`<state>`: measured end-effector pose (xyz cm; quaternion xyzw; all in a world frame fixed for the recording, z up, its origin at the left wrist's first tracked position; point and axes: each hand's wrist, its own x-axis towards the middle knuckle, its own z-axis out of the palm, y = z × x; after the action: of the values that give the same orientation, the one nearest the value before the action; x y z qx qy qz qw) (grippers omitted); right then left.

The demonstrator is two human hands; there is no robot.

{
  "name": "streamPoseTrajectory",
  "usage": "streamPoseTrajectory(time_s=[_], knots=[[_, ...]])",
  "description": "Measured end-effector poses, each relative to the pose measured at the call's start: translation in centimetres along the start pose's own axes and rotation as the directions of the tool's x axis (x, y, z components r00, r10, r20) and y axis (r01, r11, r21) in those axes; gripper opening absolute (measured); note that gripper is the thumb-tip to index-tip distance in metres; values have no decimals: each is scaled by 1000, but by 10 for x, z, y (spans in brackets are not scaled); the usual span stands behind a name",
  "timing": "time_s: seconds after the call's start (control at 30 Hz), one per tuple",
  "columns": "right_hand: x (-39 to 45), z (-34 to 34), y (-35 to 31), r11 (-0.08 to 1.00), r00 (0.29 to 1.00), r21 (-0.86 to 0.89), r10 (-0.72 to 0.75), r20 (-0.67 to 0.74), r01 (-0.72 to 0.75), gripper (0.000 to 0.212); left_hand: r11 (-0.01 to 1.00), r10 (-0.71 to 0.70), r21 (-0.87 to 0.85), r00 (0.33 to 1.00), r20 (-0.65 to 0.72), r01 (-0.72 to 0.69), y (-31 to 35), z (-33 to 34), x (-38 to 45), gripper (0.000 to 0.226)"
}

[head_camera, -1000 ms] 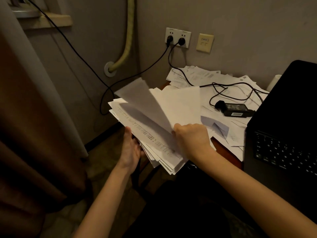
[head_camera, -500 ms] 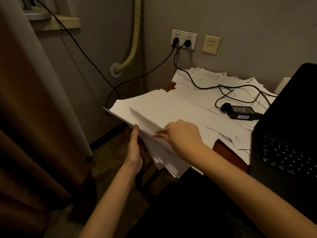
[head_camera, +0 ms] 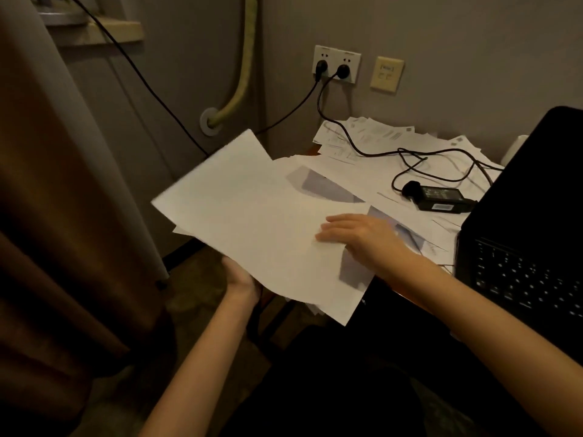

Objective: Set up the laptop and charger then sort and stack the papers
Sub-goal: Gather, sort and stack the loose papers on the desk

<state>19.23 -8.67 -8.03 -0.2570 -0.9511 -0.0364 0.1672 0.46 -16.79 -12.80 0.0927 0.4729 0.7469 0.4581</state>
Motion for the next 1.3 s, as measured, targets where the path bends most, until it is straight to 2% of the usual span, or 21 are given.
streamPoseTrajectory(time_s=[0.1,0.23,0.3,0.33,0.4,0.43,0.47,0.5,0.53,0.57,0.6,0.63,0.73,0.8,0.9,0.97,1.07,1.17,1.23,1.3], knots=[[-6,6,5,988,980,81,119,158,-133,47,996,86,-23,995,58,-85,1,0,3,55],[-7,7,7,973,960,57,208,187,-222,56,998,53,-47,995,79,-49,1,-3,6,65],[-8,1,0,946,925,-1,318,208,-325,64,999,19,41,994,105,-23,4,-3,5,56],[-11,-3,-5,909,890,-23,413,192,-417,62,995,-13,101,993,117,1,6,-2,4,44],[-23,-14,-19,782,772,-93,623,126,-616,40,983,-57,180,995,85,41,9,-1,5,16],[-31,-18,-26,709,695,-133,705,140,-692,31,978,-54,205,997,57,41,9,-1,7,15],[-38,-22,-35,640,610,-148,766,204,-754,39,975,-57,218,998,35,48,8,-1,8,19],[-46,-24,-42,571,514,-95,790,333,-816,52,971,-62,232,998,12,58,7,-1,9,23],[-52,-24,-47,468,432,46,767,474,-882,58,967,-71,244,997,-14,72,7,0,9,25],[-56,-25,-54,320,386,218,715,584,-922,59,963,-79,255,996,-36,86,6,2,9,26],[-59,-21,-58,177,381,362,673,634,-915,54,962,-91,253,994,-57,102,4,2,9,26],[-61,-17,-62,84,399,468,666,631,-880,47,961,-98,251,992,-74,114,3,3,8,27],[-64,-6,-71,-21,412,613,723,555,-790,31,963,-89,245,991,-102,112,3,1,4,31],[-65,-5,-79,-89,404,643,710,576,-761,29,967,-72,236,991,-110,97,4,-5,0,25],[-63,-3,-92,-199,350,686,742,572,-699,23,975,-62,203,988,-139,89,2,-15,-10,10],[-60,2,-103,-263,289,714,783,551,-649,18,977,-63,189,984,-165,94,0,-23,-15,14],[-67,10,-114,-266,195,730,856,480,-629,20,976,-87,182,977,-197,124,-3,-36,-22,32],[-92,3,-116,-226,146,716,897,418,-660,16,973,-102,187,979,-176,135,-3,-49,-27,25],[-110,-4,-113,-232,131,704,898,420,-671,18,973,-123,178,981,-147,148,-3,-52,-31,25],[-118,-8,-110,-273,154,719,870,468,-640,19,972,-149,165,981,-121,168,-6,-53,-34,32]])
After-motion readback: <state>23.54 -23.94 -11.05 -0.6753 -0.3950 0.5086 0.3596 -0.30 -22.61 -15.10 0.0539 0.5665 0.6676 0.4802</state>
